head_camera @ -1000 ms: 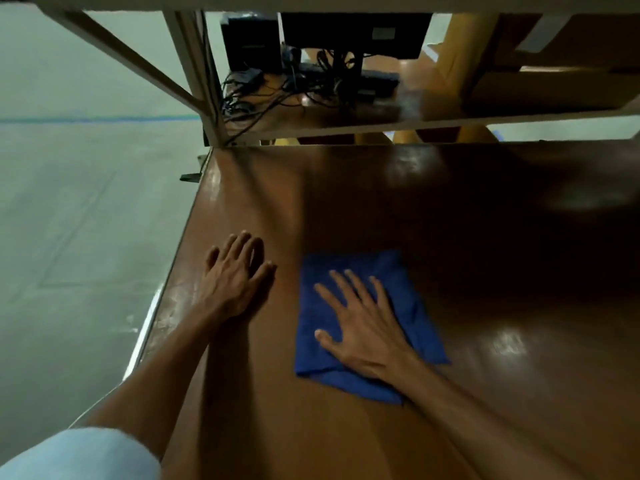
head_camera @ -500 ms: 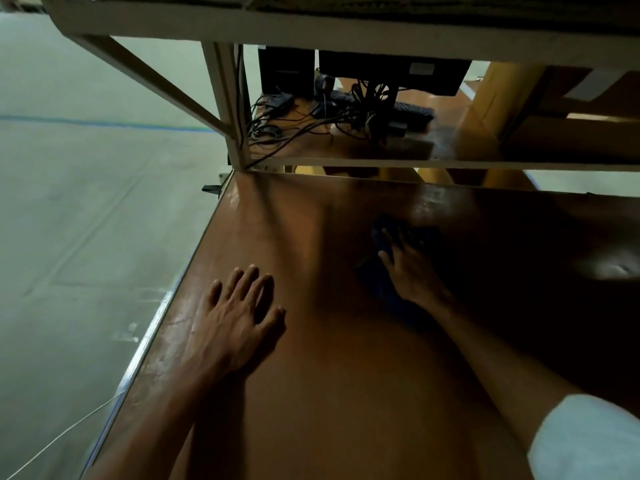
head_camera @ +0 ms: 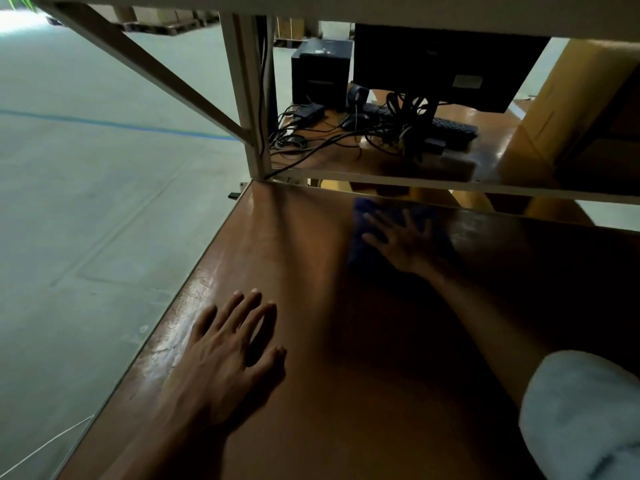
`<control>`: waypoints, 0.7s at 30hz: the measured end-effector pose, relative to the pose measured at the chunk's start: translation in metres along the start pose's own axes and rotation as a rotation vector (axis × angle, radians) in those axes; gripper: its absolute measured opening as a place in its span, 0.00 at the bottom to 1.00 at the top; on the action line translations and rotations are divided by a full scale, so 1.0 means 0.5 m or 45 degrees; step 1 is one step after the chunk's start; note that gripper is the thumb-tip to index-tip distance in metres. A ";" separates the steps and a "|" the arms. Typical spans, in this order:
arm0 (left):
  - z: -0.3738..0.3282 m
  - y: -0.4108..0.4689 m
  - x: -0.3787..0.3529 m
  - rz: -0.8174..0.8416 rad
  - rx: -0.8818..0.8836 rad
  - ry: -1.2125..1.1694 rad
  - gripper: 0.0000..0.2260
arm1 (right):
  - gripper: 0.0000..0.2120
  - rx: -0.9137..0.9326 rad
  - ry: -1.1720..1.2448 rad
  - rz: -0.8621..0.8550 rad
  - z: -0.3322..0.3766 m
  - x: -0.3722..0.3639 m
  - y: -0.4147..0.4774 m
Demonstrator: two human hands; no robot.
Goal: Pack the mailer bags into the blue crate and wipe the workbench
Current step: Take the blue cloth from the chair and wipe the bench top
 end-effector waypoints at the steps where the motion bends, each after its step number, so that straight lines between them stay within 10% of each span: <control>1: -0.002 -0.002 0.001 -0.003 0.008 -0.008 0.33 | 0.31 -0.298 0.108 -0.060 -0.045 0.013 0.022; 4: -0.010 -0.004 0.010 -0.008 0.016 -0.019 0.33 | 0.34 -0.557 0.159 -0.065 -0.031 0.018 0.059; 9: -0.015 -0.004 0.021 -0.008 0.029 0.001 0.33 | 0.32 0.498 -0.062 -0.024 0.155 -0.025 0.056; 15: -0.019 -0.003 0.026 0.002 0.027 -0.029 0.33 | 0.33 -0.529 0.207 -0.229 -0.002 -0.008 0.169; 21: -0.011 0.001 0.020 0.015 0.029 -0.019 0.34 | 0.40 0.515 -0.011 -0.063 0.240 -0.038 0.156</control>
Point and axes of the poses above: each hand's wrist, its own y-axis towards the middle knuckle, its own x-axis out of the back of the hand, z = x × y, the point moved 2 cm from there along y, towards the middle knuckle
